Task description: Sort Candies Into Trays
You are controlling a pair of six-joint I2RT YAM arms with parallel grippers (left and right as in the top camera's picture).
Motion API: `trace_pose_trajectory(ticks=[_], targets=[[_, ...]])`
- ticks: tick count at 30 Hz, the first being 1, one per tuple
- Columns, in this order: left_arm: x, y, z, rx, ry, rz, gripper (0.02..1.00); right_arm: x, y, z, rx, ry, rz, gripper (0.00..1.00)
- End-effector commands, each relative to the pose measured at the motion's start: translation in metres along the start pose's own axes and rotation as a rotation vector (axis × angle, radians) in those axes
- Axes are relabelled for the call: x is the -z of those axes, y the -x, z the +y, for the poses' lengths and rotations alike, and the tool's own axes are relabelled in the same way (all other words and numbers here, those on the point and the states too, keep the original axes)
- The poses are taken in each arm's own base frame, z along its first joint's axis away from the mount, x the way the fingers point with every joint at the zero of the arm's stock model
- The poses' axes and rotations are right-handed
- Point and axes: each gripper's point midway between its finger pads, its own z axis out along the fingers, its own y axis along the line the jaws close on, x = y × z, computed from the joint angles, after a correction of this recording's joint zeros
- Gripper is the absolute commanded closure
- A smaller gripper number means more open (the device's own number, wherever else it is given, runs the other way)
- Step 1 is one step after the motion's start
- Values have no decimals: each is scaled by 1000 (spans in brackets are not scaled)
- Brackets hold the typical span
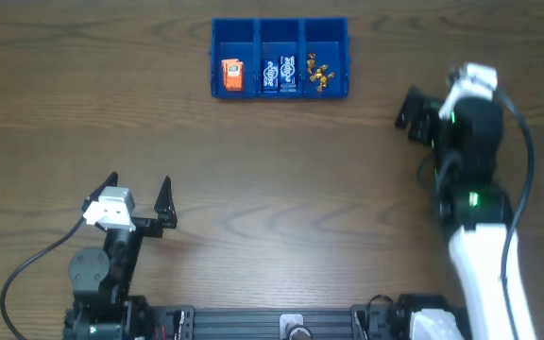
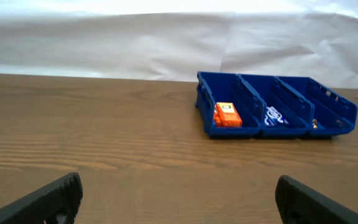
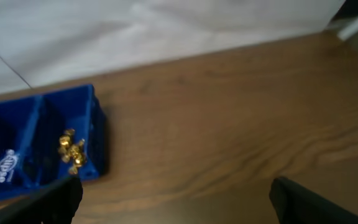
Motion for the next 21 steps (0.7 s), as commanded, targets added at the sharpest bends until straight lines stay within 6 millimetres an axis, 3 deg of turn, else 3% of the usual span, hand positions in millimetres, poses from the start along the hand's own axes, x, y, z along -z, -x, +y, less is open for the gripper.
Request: trace_pose_trajectory(ticks=[1,4,9,14,21], targets=[[-1,-16,0,5,-8,47,20,29,-24,-16,24,2,-120,1],[-1,-16,0,5,-8,47,23,54,-26,-19,33,16,-249,1],[-1,-16,0,5,-8,47,20,80,-37,-24,16,33,-379,1],[-1,-16,0,5,-8,47,20,85,-56,-23,12,62,-438,1],[-1,-16,0,5,-8,47,23,92,-60,-16,14,116,-489,1]])
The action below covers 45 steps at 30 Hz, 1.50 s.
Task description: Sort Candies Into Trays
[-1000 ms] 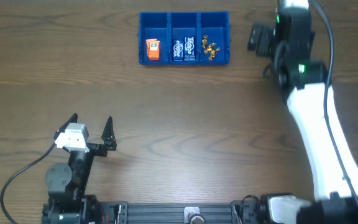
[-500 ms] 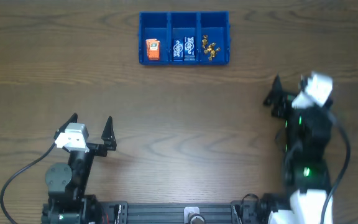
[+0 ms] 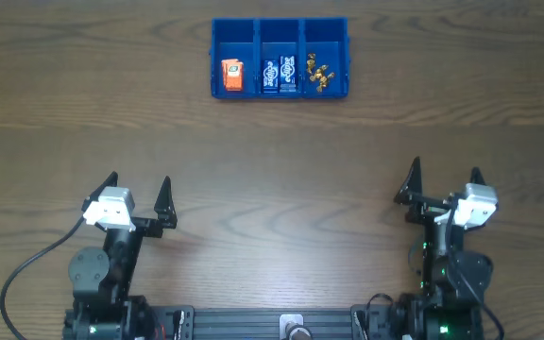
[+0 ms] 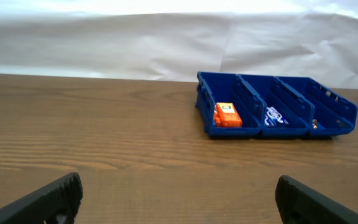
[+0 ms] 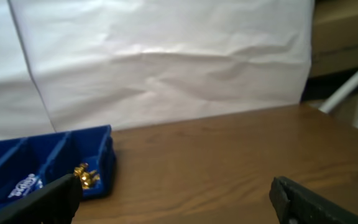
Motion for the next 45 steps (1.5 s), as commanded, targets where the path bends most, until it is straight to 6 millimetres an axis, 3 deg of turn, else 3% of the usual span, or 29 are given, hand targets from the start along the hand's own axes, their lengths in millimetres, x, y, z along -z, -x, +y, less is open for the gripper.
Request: trace_pose_trajectory(ticks=[1,9,45], targets=[[-1,-16,0,5,-7,47,20,4,-1,8,4,48,-30,1],[-1,-16,0,5,-8,47,20,3,-60,10,38,67,139,1],[-1,-16,0,5,-8,47,20,2,-60,15,34,93,123,1]])
